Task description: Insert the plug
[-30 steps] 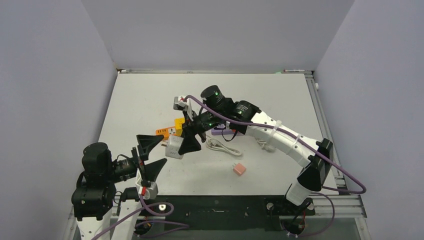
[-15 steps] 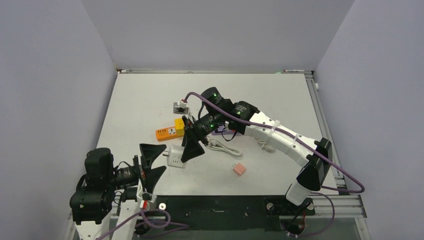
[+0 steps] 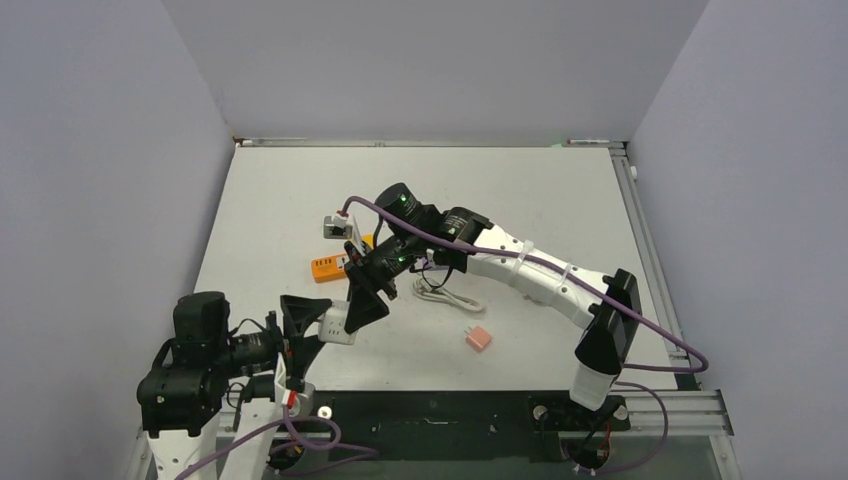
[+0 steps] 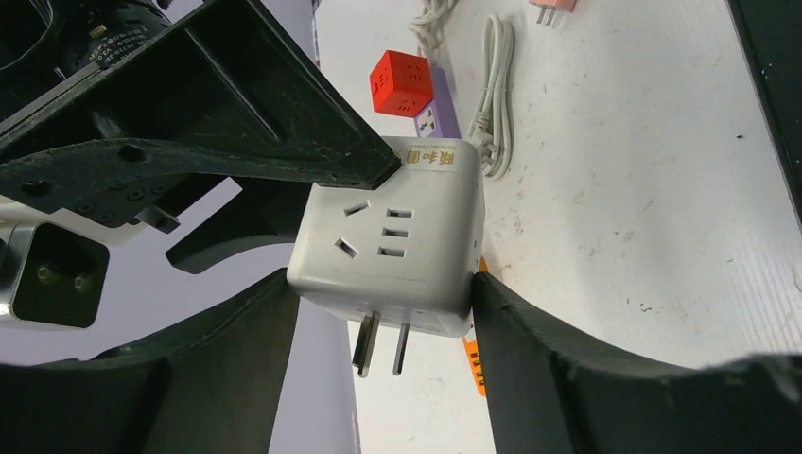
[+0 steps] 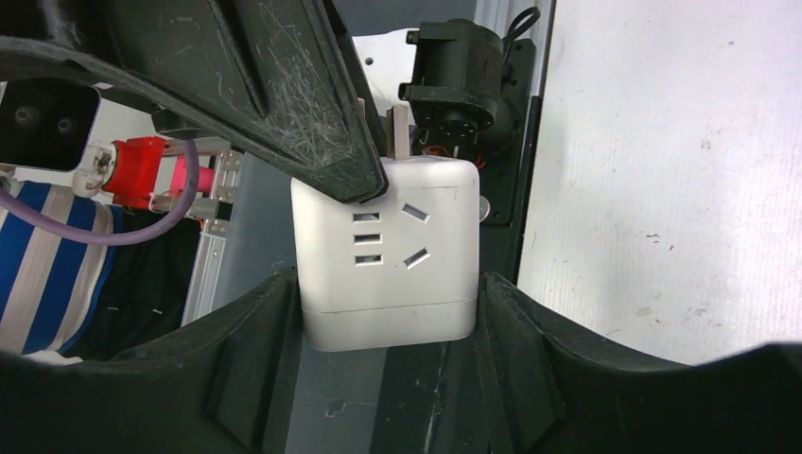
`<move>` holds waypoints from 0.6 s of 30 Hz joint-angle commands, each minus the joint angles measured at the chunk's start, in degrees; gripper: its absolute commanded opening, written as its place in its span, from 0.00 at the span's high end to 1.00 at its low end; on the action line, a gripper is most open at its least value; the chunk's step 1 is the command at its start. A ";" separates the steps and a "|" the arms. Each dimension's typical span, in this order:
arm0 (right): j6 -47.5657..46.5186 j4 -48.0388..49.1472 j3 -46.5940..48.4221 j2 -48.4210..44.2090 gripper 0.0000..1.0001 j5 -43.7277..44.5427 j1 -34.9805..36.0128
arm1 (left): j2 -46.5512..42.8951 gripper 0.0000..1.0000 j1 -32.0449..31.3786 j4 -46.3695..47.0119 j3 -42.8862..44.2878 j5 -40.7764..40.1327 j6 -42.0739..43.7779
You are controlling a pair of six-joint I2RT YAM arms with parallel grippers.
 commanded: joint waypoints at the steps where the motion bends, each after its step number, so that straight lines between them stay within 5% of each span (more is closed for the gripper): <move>1: -0.55 1.42 3.70 0.61 0.90 1.44 1.70 | 2.43 0.42 -0.21 -6.21 4.09 2.79 7.06; 9: -1.17 0.31 6.09 2.30 0.84 4.03 2.48 | 3.44 0.68 -0.18 -9.98 4.31 3.63 7.61; 10: -1.14 0.51 6.04 2.16 0.79 4.86 2.52 | 3.66 0.72 -0.19 -9.98 4.54 3.77 6.47; 11: -1.57 0.99 5.62 1.39 0.59 7.75 2.18 | 4.45 0.83 -0.15 -8.94 4.80 3.89 0.95; 14: -1.43 4.24 3.42 -1.66 0.39 12.03 0.10 | 5.62 0.97 -0.17 -0.94 4.84 4.11 -17.43; 18: -2.76 14.38 -3.88 -9.82 0.14 20.03 -1.87 | 5.77 1.00 -0.16 10.97 1.44 5.30 -39.02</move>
